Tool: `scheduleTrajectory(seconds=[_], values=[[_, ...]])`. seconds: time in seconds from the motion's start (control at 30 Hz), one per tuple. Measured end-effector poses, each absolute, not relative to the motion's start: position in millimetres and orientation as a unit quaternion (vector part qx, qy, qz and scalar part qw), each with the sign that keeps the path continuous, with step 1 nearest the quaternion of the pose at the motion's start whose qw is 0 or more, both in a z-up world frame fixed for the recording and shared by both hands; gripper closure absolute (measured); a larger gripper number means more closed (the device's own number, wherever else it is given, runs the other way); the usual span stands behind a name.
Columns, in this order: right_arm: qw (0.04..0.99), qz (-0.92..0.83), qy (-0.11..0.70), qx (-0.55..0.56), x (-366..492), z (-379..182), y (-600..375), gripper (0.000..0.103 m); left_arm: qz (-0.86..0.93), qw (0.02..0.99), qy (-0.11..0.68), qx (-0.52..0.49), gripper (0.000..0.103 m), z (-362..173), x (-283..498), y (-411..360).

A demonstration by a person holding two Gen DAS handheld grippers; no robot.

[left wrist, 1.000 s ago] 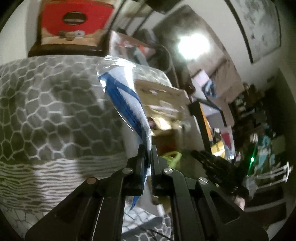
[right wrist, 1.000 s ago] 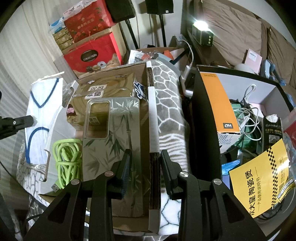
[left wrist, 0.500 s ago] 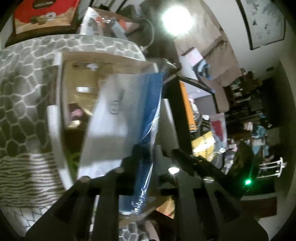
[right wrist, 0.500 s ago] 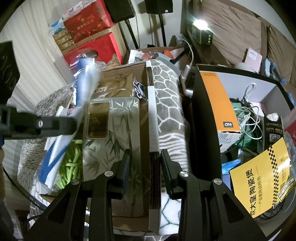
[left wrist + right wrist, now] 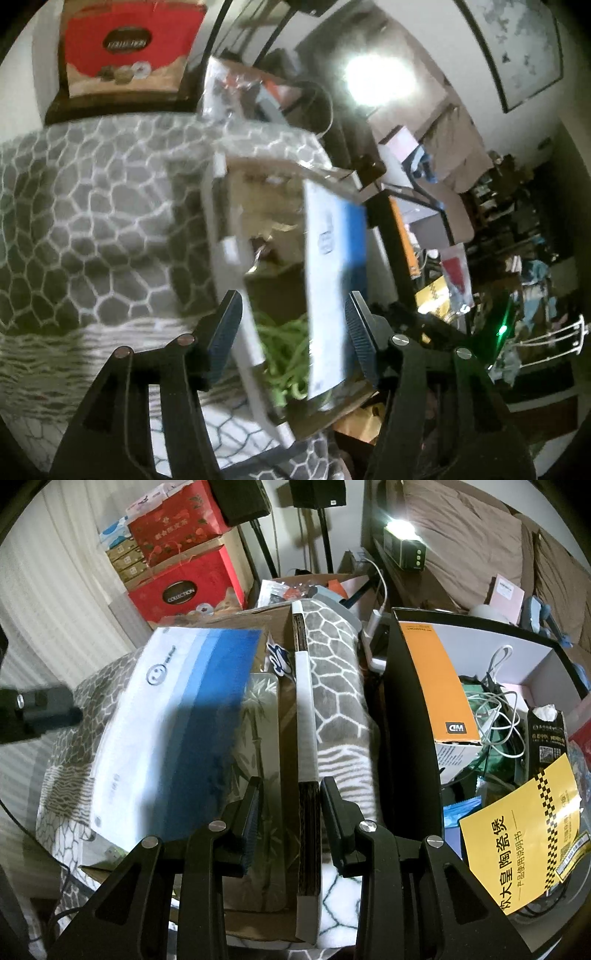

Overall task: Organize objects
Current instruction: 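Carry the envelope with the left tool over the box and lower it in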

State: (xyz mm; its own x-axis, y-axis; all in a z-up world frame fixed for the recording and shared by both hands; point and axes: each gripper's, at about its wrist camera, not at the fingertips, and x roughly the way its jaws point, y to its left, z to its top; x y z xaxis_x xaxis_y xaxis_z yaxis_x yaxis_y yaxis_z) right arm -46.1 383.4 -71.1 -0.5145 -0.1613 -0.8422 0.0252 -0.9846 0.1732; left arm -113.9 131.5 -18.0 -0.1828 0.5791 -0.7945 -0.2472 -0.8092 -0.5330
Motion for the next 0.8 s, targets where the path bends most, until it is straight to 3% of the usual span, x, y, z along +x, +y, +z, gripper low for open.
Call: scheduleTrajectory(seconds=[0.33,0.4,0.8], values=[[0.054,-0.866,-0.073,0.491,-46,-71,384,0.07,0.756,0.289,-0.115,-0.576,0.05,-31,-93,146],[0.054,-0.867,-0.073,0.491,-45,-71,384,0.07,0.753,0.294,-0.111,-0.578,0.056,-30,-87,148],[0.048,-0.868,-0.091,0.487,-46,-67,387,0.07,0.744,0.326,-0.078,-0.579,0.066,-26,-63,175]])
